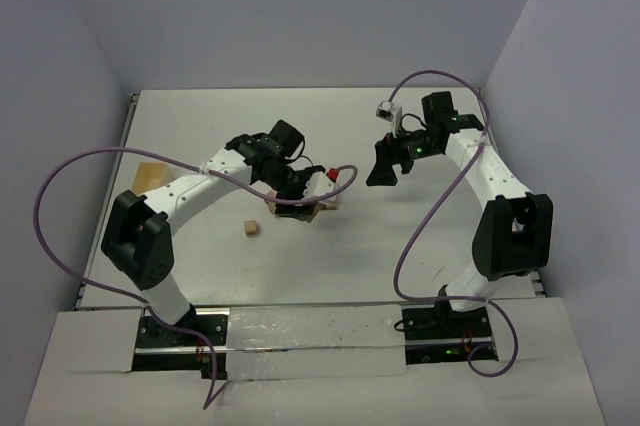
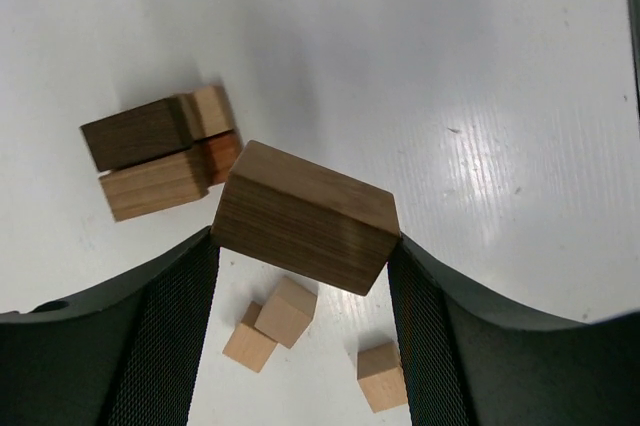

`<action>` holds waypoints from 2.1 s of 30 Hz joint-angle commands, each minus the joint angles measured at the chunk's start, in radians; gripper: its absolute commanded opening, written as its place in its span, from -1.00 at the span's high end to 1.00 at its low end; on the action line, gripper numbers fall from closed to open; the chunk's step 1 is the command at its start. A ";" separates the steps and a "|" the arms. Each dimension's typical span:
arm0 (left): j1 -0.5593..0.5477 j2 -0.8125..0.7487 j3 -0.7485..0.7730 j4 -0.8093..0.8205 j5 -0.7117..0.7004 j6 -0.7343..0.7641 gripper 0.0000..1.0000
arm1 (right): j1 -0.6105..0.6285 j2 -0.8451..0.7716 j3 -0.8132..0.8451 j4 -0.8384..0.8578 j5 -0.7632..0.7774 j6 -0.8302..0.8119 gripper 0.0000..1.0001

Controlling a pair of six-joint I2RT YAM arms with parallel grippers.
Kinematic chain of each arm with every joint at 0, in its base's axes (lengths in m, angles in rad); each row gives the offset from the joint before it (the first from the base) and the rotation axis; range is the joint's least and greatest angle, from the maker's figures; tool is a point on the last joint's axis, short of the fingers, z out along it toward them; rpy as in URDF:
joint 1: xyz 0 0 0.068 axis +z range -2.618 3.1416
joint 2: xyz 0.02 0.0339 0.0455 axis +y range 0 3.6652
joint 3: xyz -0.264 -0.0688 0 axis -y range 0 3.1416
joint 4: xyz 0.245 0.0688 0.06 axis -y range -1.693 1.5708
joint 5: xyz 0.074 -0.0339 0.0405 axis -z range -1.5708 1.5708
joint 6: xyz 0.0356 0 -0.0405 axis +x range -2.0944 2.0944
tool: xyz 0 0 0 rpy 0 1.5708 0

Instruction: Build the wood block tower

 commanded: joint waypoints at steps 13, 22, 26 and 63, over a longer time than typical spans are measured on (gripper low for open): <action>-0.085 0.334 0.509 -0.103 -0.359 -0.489 0.31 | -0.176 -0.103 -0.047 0.019 0.000 0.044 -0.99; -0.085 0.493 0.722 -0.217 -0.408 -0.571 0.25 | -0.253 -0.158 -0.078 0.033 -0.022 0.066 -0.99; -0.085 0.513 0.735 -0.235 -0.436 -0.602 0.22 | -0.256 -0.157 -0.074 0.034 -0.028 0.069 -0.99; -0.063 0.505 0.645 -0.189 -0.419 -0.590 0.18 | -0.256 -0.145 -0.059 0.092 -0.077 0.138 -0.99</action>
